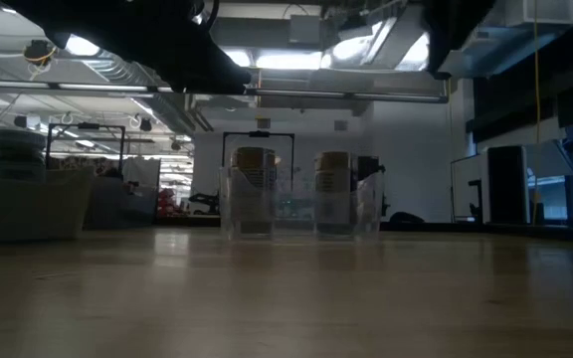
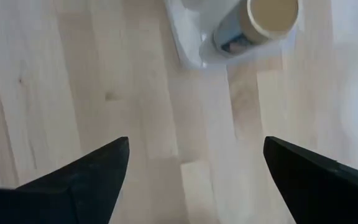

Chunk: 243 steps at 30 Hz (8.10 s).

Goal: Sort spices by type
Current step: Put the top white seasoning bottle into the gray bin

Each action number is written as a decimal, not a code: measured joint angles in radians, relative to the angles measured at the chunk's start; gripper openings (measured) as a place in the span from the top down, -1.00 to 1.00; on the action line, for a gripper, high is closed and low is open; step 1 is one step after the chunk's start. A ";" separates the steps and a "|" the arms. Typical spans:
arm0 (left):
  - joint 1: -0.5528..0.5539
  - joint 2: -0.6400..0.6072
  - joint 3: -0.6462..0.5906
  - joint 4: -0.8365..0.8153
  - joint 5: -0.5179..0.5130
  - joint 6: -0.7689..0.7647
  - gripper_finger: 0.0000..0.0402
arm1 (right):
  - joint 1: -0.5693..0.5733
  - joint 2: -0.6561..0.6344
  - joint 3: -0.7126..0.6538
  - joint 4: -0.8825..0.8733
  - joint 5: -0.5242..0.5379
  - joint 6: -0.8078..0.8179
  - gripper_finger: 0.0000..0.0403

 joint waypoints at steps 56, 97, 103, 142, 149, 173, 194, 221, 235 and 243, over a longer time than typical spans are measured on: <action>0.000 0.000 0.000 0.002 0.000 -0.008 -0.22 | -0.376 -0.301 -0.678 -0.260 -0.168 0.202 -0.83; 0.000 0.000 0.000 0.002 0.000 -0.002 -0.22 | -0.375 -0.239 -0.700 -0.225 -0.187 0.128 -0.04; 0.000 0.000 0.000 0.003 0.000 -0.001 -0.22 | -0.375 -0.239 -0.696 -0.215 -0.191 0.122 -0.04; 0.000 0.000 0.000 0.003 0.000 -0.003 -0.22 | -0.177 -0.238 -0.591 0.332 -0.235 0.062 -0.04; 0.000 0.000 0.000 0.003 0.000 -0.002 -0.22 | -0.139 -0.210 -0.592 0.483 -0.226 0.023 -0.04; 0.006 0.001 0.000 0.010 0.000 -0.005 -0.22 | 0.025 -0.025 -0.419 0.659 -0.121 -0.149 -0.03; 0.006 0.002 0.000 -0.002 0.000 -0.008 -0.22 | 0.025 0.251 -0.127 0.358 -0.091 -0.197 -0.08; 0.004 0.002 0.000 0.025 0.049 -0.042 -0.22 | 0.049 0.156 -0.149 0.371 -0.077 -0.210 -0.81; -0.069 0.191 0.146 0.099 0.117 -0.028 -0.22 | 0.077 -0.313 -0.720 0.900 0.113 -0.138 -0.81; -0.127 0.385 0.359 -0.066 0.118 -0.054 -0.22 | 0.077 -0.362 -0.900 1.091 0.174 -0.148 -0.81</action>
